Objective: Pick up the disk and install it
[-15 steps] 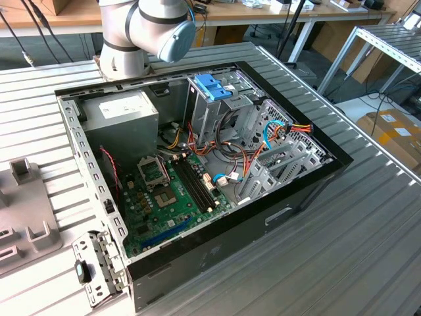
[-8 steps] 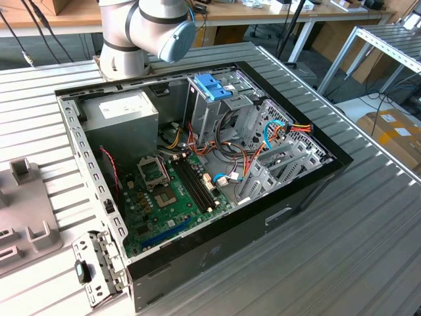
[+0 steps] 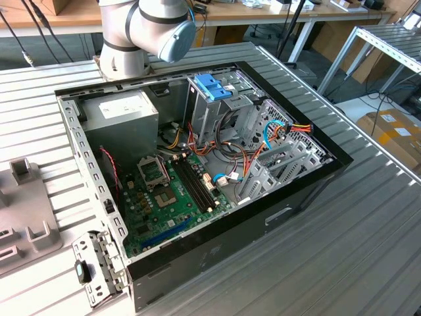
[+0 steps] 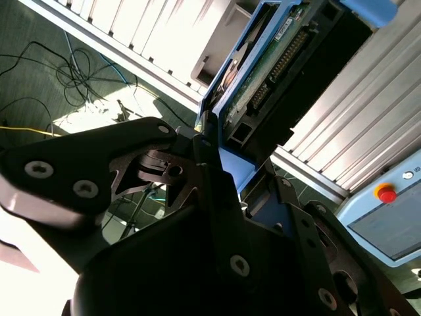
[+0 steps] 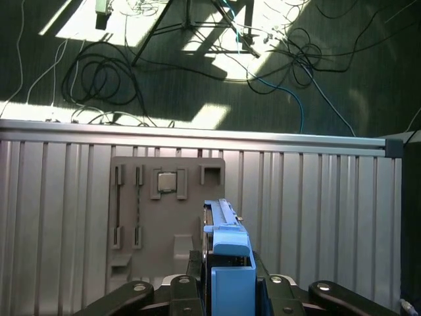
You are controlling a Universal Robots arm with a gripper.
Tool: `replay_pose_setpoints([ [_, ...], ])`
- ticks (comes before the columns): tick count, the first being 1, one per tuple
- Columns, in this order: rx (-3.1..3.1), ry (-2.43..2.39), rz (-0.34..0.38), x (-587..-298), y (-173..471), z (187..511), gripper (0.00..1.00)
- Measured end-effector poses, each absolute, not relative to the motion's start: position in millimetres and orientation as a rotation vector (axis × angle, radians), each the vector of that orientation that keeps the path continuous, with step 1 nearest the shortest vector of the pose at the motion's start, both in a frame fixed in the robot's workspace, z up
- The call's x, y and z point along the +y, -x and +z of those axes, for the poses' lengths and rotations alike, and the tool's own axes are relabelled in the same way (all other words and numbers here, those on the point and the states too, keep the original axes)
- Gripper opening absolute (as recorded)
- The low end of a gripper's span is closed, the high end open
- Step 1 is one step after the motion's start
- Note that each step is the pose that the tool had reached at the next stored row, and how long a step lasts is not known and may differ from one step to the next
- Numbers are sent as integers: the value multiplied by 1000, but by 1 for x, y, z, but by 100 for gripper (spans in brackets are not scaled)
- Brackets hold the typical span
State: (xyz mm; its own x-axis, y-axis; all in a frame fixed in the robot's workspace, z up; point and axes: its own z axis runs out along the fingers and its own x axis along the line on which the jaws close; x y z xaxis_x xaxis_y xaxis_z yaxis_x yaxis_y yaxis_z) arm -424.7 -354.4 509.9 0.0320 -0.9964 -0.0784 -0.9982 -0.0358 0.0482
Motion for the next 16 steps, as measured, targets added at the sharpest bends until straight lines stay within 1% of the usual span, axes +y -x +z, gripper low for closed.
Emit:
replay_pose_setpoints([
  [16, 2167, 2242, 140, -355, 418, 510, 37],
])
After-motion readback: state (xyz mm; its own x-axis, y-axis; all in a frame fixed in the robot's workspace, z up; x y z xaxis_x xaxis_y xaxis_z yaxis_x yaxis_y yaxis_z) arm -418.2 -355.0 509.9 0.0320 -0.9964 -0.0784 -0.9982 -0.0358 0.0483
